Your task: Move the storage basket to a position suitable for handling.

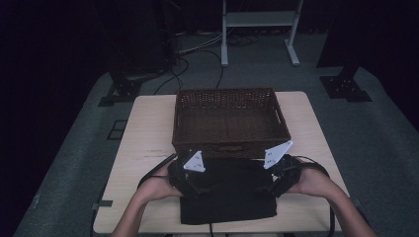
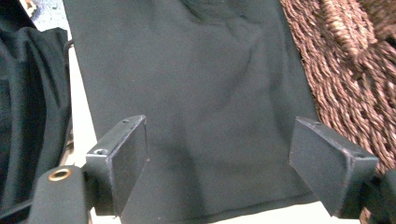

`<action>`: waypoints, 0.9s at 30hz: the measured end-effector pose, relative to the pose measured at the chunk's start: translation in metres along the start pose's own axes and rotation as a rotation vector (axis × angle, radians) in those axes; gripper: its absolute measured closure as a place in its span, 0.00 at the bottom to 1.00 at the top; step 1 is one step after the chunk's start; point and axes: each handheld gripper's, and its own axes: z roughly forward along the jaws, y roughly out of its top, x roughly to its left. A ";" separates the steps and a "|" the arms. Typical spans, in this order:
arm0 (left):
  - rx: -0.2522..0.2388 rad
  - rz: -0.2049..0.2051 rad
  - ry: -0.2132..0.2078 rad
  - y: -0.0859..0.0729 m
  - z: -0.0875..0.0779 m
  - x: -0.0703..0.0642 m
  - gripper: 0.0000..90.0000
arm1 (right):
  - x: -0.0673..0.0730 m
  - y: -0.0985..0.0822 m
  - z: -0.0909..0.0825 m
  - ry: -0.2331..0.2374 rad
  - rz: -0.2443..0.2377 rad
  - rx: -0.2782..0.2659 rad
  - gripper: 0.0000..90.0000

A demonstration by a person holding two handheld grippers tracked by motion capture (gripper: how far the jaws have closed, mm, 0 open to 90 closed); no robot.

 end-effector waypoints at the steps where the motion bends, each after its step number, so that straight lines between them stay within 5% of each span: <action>1: 0.000 0.000 0.000 0.000 0.000 0.000 0.07 | 0.000 0.001 0.001 0.003 -0.003 0.002 0.21; 27: 0.057 0.032 -0.046 0.007 0.044 -0.005 0.07 | -0.003 0.002 0.049 0.032 -0.020 0.077 0.21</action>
